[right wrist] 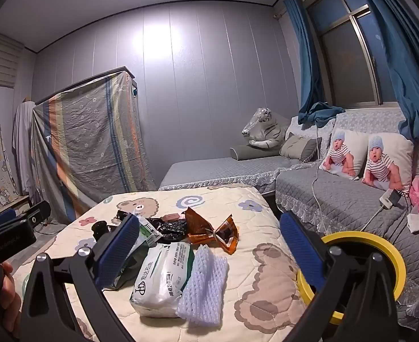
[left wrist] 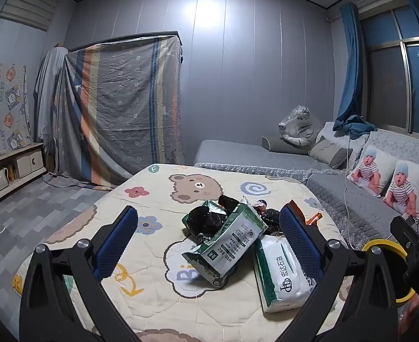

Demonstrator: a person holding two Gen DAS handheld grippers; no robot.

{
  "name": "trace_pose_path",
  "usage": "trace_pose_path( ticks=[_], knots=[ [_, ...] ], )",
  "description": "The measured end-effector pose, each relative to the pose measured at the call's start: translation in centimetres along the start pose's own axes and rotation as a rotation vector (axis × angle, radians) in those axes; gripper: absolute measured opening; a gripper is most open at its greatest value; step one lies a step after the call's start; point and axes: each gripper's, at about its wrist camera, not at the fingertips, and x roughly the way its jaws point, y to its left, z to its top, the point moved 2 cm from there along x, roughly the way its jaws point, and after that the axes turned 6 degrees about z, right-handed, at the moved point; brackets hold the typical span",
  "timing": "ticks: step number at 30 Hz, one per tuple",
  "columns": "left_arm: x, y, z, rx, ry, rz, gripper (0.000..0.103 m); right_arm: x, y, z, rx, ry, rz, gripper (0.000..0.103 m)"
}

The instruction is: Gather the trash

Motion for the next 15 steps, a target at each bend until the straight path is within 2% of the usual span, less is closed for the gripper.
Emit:
trace_pose_path(
  ticks=[15],
  knots=[
    [0.00, 0.02, 0.01, 0.004, -0.001, 0.001, 0.095, 0.04, -0.17, -0.03, 0.004, -0.003, 0.003, 0.095]
  ],
)
